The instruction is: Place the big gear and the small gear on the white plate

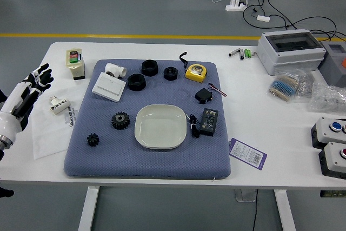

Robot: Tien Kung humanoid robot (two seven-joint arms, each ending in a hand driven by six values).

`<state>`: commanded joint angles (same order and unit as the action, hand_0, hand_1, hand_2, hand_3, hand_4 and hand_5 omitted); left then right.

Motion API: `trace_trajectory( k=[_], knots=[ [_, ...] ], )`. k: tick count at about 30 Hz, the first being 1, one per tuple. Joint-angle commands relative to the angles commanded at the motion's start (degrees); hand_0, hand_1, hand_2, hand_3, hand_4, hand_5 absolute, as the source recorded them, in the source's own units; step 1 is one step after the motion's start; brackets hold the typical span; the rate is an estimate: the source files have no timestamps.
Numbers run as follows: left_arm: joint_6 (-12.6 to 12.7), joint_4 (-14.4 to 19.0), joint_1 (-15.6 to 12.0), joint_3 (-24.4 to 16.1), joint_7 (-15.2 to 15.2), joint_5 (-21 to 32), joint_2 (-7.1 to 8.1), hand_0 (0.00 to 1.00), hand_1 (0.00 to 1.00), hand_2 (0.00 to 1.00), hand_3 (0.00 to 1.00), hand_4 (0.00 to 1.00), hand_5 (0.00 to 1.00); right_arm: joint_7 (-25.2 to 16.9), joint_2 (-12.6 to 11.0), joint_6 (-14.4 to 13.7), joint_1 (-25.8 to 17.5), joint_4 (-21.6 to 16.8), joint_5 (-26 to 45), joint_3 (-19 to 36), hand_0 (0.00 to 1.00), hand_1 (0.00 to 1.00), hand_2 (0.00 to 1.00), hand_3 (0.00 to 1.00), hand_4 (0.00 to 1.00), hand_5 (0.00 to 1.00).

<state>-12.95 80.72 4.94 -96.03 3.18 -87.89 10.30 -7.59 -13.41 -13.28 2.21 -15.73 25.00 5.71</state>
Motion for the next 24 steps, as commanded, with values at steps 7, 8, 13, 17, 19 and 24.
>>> trace_trajectory(
  k=[7, 8, 13, 17, 19, 24],
  knots=[
    [-2.0, 0.6, 0.4, 4.3, -0.9, -17.1, 0.94, 0.816, 0.821, 0.874, 0.888, 0.998, 0.276, -0.1, 0.1, 0.1, 0.4, 0.0, 0.0, 0.8, 0.608, 0.625, 0.727, 0.534, 0.728, 0.689],
    [-2.1, 0.6, 0.4, 4.5, -0.9, -19.2, 0.97, 0.816, 0.821, 0.874, 0.888, 0.998, 0.276, -0.1, 0.1, 0.1, 0.4, 0.0, 0.0, 0.8, 0.608, 0.625, 0.727, 0.534, 0.728, 0.689],
    [-3.0, 1.6, 0.5, 4.8, -1.8, -31.5, 0.82, 0.798, 0.803, 0.851, 0.883, 0.998, 0.263, -0.1, 0.2, 0.1, 0.6, 0.0, 0.0, 1.2, 0.608, 0.624, 0.727, 0.535, 0.728, 0.69],
    [-5.3, 3.0, 0.1, 6.1, -3.7, -38.6, 1.48, 0.798, 0.803, 0.851, 0.883, 0.998, 0.263, -0.1, 0.2, 0.0, 0.6, 0.0, 0.0, 1.2, 0.608, 0.624, 0.727, 0.535, 0.728, 0.69],
    [-6.2, 3.7, -0.2, 6.9, -4.4, -39.4, 1.82, 0.695, 0.72, 0.765, 0.82, 0.998, 0.173, -0.1, 0.2, 0.1, 0.6, 0.0, 0.0, 1.2, 0.608, 0.624, 0.726, 0.534, 0.728, 0.689],
    [-6.7, 4.4, -0.8, 8.8, -4.6, -39.3, 2.05, 0.695, 0.72, 0.765, 0.82, 0.998, 0.173, -0.1, 0.1, 0.1, 0.5, 0.0, 0.1, 1.2, 0.608, 0.624, 0.726, 0.534, 0.728, 0.689]
  ],
)
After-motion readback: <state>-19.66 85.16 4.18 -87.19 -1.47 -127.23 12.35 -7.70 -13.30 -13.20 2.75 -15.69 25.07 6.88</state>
